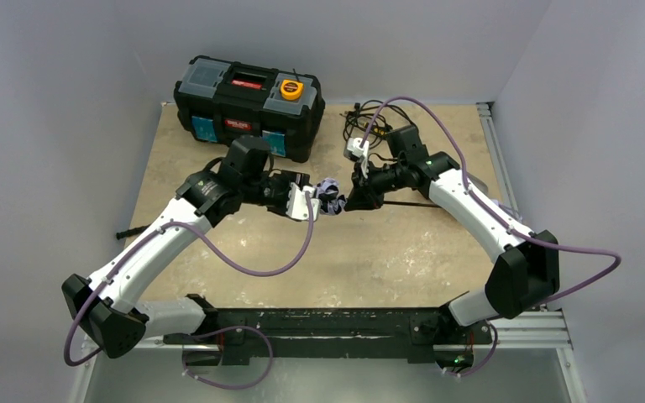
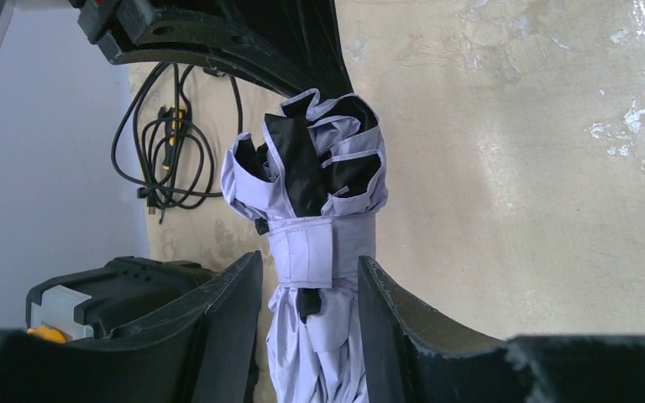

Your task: Open the umbrella

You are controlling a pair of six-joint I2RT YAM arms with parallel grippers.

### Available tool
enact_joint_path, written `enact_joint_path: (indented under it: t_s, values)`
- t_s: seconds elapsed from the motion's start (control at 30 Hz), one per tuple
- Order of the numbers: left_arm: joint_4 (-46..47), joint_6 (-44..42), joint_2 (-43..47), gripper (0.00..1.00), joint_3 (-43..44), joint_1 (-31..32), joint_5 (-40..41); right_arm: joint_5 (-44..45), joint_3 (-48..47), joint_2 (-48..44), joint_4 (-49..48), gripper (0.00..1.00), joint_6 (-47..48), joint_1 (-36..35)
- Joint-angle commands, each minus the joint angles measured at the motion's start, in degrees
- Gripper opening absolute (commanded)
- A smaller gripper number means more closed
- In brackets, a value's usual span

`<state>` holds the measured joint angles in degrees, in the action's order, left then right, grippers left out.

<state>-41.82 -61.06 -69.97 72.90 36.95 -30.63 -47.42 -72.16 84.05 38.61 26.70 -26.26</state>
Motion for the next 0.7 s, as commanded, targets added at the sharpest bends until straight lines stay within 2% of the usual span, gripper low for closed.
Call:
enact_joint_path:
  t_s: [0.0,0.07,0.27,0.37,0.43,0.5,0.67]
  values:
    - [-0.9,-1.4,-0.7,0.45,0.6,0.5,-2.0,-3.7,-3.5,-2.3,-2.2,0.00,-0.6,-0.3]
    - [-0.8,-1.1,-1.3,0.42,0.7,0.4,-1.5,-4.0,-3.4,-2.5,-2.3,0.00,-0.2,-0.3]
    - [1.0,2.1,-3.3,0.28,2.2,0.4,0.9,-4.4,-3.5,-2.6,-1.4,0.00,1.3,-0.3]
    - [2.0,3.7,-3.5,0.15,3.0,0.5,1.0,-4.6,-3.7,-2.7,-0.2,0.00,2.4,-0.3]
    - [2.7,5.0,-3.5,0.01,3.4,0.5,1.1,-4.6,-3.7,-2.5,0.3,0.00,3.1,-0.5]
    - [3.6,7.3,-3.6,0.00,3.9,0.4,1.7,-4.7,-3.7,-2.4,1.1,0.00,4.5,-0.6]
    - [6.9,20.4,-5.8,0.00,8.1,-1.7,3.2,-1.8,-1.9,-3.2,2.2,0.00,10.1,-1.4]
